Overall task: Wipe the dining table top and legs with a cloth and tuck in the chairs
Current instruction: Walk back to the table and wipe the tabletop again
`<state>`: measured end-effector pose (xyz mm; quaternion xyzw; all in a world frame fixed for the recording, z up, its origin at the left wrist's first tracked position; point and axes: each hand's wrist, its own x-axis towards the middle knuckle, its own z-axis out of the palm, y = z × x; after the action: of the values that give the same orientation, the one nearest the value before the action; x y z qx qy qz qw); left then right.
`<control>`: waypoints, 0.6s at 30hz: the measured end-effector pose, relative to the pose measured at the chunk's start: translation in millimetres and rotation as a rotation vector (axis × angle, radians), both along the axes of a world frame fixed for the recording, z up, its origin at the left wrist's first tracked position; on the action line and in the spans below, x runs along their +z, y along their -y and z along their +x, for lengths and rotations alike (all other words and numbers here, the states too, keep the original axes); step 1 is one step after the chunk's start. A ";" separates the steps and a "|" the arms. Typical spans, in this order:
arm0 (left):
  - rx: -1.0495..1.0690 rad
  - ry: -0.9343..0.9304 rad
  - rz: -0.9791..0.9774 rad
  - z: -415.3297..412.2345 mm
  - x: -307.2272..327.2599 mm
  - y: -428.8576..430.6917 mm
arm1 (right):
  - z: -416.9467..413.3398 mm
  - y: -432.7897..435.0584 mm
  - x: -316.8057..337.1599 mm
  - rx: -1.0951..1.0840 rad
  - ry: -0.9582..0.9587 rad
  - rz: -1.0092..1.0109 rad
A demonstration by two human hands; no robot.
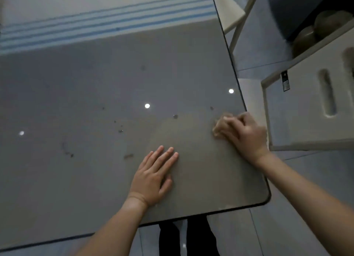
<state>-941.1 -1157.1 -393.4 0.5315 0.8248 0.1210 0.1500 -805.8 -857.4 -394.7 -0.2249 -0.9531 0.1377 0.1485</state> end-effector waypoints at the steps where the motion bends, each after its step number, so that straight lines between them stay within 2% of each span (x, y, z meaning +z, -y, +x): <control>1: 0.002 0.002 0.002 0.3 -0.5 0.4 | -29.7 -19.7 -1.6 -0.092 0.003 -0.008; 4: -0.005 -0.006 0.009 -0.4 -1.7 0.6 | -115.6 -50.4 -0.4 -0.244 0.036 -0.049; 6: -0.005 -0.014 0.008 -1.1 -2.5 1.3 | -143.7 -34.8 4.0 -0.238 0.032 -0.052; 8: -0.008 -0.012 0.001 -0.8 -2.8 1.5 | -127.5 7.0 3.2 -0.073 0.005 -0.085; 11: -0.009 -0.014 0.000 -1.1 -1.2 1.0 | -43.4 61.0 2.8 0.256 0.027 -0.178; 14: -0.009 -0.018 0.010 -0.7 -0.3 0.3 | 15.1 47.3 8.6 0.493 0.052 -0.154; 16: -0.008 -0.022 0.016 -1.6 -0.8 1.0 | 5.5 13.3 9.1 0.459 0.062 -0.090; 18: -0.007 -0.024 0.017 -1.7 -1.9 1.5 | -35.6 -24.2 3.6 0.228 0.047 0.029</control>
<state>-942.8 -1158.6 -395.4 0.5373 0.8235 0.1211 0.1359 -841.5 -833.2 -391.1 -0.1161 -0.9776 0.1347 0.1124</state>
